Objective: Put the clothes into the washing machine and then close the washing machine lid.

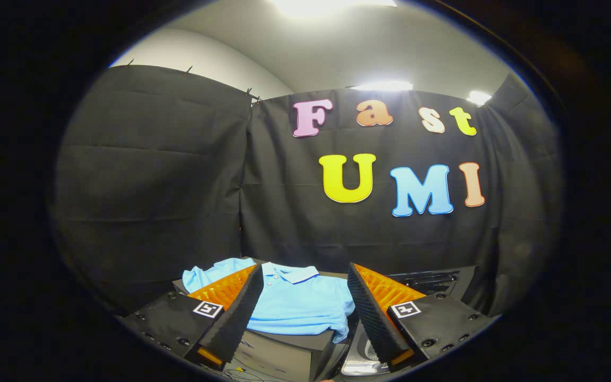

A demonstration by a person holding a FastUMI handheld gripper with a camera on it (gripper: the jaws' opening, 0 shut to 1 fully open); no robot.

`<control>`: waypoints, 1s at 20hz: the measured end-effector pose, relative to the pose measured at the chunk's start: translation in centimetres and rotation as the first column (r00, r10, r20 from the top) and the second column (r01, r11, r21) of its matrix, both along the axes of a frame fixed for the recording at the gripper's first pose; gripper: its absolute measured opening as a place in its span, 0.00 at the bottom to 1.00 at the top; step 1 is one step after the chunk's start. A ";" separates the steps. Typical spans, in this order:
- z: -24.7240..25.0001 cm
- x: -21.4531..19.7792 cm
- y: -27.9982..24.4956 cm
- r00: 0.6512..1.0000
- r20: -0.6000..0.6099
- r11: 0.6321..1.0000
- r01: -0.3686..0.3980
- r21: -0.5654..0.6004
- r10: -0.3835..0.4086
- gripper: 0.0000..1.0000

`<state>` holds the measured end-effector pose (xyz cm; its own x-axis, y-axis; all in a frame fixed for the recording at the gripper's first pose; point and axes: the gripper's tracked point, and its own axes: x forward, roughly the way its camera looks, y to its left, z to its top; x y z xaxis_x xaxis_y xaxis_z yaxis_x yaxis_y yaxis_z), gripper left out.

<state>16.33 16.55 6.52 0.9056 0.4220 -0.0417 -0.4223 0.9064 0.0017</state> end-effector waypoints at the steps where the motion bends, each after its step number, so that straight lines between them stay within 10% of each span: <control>1: -0.1 0.4 0.7 1.000 -0.009 1.000 -0.011 -0.002 0.011 0.99; 20: -4.7 7.2 9.9 0.968 -0.205 0.985 -0.161 -0.067 0.144 0.99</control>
<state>23.52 26.40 1.82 0.8011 0.5418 -0.2544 -0.5541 0.8320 0.0272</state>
